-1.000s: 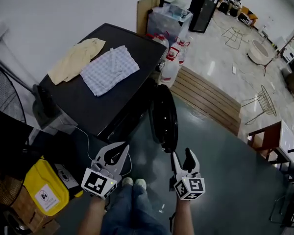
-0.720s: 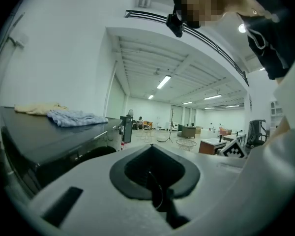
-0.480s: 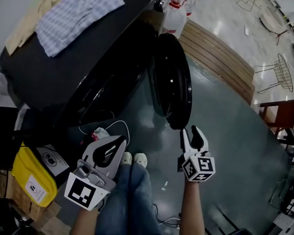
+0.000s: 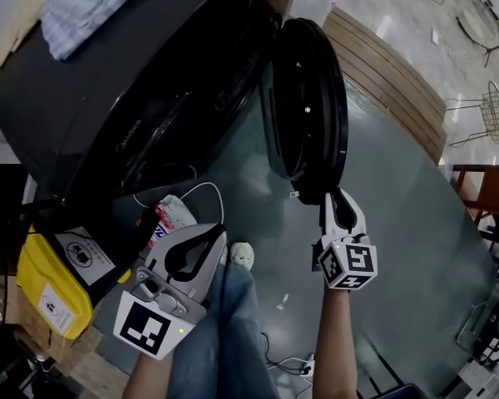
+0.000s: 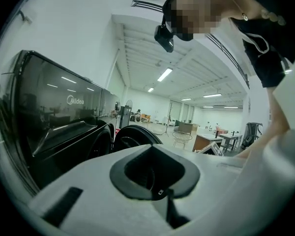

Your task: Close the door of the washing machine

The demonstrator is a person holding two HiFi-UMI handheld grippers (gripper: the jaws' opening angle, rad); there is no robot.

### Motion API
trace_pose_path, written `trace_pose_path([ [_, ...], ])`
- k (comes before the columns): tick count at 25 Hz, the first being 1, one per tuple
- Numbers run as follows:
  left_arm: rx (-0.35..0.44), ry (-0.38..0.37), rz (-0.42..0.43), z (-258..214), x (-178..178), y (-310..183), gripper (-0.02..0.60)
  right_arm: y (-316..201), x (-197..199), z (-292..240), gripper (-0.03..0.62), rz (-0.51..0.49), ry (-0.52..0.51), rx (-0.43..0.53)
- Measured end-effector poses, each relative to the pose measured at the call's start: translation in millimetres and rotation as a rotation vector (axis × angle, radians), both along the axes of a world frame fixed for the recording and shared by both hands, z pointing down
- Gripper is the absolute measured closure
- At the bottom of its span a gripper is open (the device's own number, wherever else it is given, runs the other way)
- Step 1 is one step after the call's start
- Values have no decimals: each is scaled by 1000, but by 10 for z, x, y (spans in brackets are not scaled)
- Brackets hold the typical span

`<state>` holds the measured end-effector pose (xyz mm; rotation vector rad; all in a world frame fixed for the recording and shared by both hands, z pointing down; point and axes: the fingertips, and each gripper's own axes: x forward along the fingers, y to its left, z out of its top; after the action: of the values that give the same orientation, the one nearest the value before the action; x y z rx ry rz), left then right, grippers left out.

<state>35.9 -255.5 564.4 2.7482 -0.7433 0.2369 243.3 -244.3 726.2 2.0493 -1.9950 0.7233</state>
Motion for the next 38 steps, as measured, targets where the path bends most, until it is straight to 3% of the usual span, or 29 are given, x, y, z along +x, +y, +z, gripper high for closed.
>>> trace_pose_path([
  [8, -10, -1, -50, -41, -201, 38, 581, -93, -595, -18, 523, -120, -50, -10],
  [17, -28, -6, -116, 24, -521, -78, 581, -481, -1673, -38, 490, -414, -137, 19],
  [26, -53, -6, -156, 142, -736, -184, 581, -935, -2388, -42, 513, -636, -150, 43],
  [38, -68, 1, -169, 210, -867, -325, 581, -1133, -2633, -56, 514, -643, -184, 46],
])
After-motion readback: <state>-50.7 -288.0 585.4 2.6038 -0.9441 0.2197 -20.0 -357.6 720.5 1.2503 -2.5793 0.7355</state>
